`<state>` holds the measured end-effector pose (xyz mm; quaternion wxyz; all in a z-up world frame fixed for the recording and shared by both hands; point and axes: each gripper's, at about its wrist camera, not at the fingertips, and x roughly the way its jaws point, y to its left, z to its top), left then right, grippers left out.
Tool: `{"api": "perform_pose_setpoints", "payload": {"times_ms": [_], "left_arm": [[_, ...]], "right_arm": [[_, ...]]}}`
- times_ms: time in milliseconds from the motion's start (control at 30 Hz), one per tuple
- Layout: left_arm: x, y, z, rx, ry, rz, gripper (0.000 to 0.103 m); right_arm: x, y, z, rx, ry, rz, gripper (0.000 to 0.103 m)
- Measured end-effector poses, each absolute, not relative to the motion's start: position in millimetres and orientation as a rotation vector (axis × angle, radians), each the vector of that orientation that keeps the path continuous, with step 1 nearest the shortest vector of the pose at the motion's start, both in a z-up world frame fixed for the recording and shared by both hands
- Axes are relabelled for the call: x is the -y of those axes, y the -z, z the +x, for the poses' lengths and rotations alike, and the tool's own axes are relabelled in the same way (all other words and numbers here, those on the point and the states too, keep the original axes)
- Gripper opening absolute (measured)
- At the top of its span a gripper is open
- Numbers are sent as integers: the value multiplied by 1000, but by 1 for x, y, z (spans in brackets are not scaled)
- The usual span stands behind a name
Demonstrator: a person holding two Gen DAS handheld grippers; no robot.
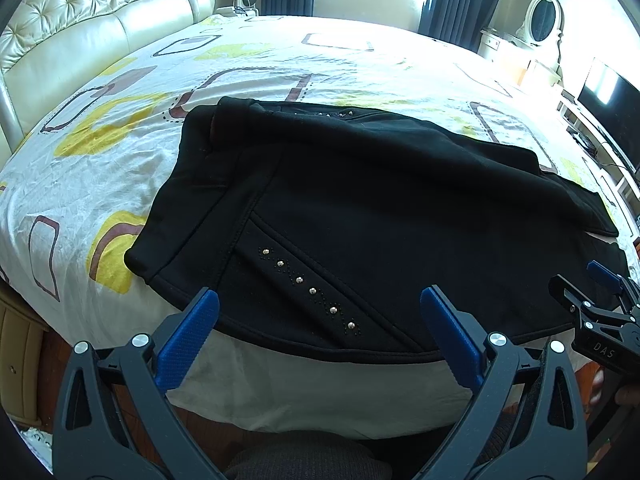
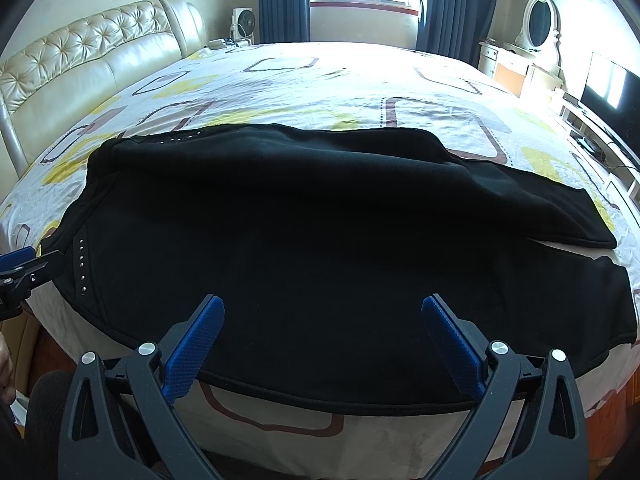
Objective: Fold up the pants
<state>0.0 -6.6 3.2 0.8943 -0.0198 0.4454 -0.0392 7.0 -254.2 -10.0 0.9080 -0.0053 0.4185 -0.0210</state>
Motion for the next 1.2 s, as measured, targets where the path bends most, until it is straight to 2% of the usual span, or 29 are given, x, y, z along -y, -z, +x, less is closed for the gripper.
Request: {"api": "perform_pose_setpoints", "payload": {"times_ms": [233, 500, 633, 800, 933, 1033, 1100, 1133, 1167, 1200], "left_arm": [[6, -3, 0, -929, 84, -53, 101], [5, 0, -2, -942, 89, -53, 101], [6, 4, -4, -952, 87, -41, 101], [8, 12, -4, -949, 57, 17, 101], [9, 17, -2, -950, 12, 68, 101], [7, 20, 2, -974, -20, 65, 101], [6, 20, 4, -984, -38, 60, 101], [7, 20, 5, -986, -46, 62, 101], [7, 19, 6, -986, -51, 65, 101], [8, 20, 7, -987, -55, 69, 101]], "right_arm": [[284, -15, 8, -858, -2, 108, 99], [428, -59, -9, -768, 7, 334, 99], [537, -48, -41, -767, 132, 425, 99], [681, -13, -92, -725, 194, 750, 99], [744, 13, -103, -704, 240, 876, 98], [759, 30, -90, -759, 212, 869, 96], [758, 40, -77, -811, 165, 858, 83], [757, 44, -71, -855, 170, 836, 56], [755, 47, -66, -885, 169, 811, 44], [755, 49, -64, -900, 168, 796, 43]]}}
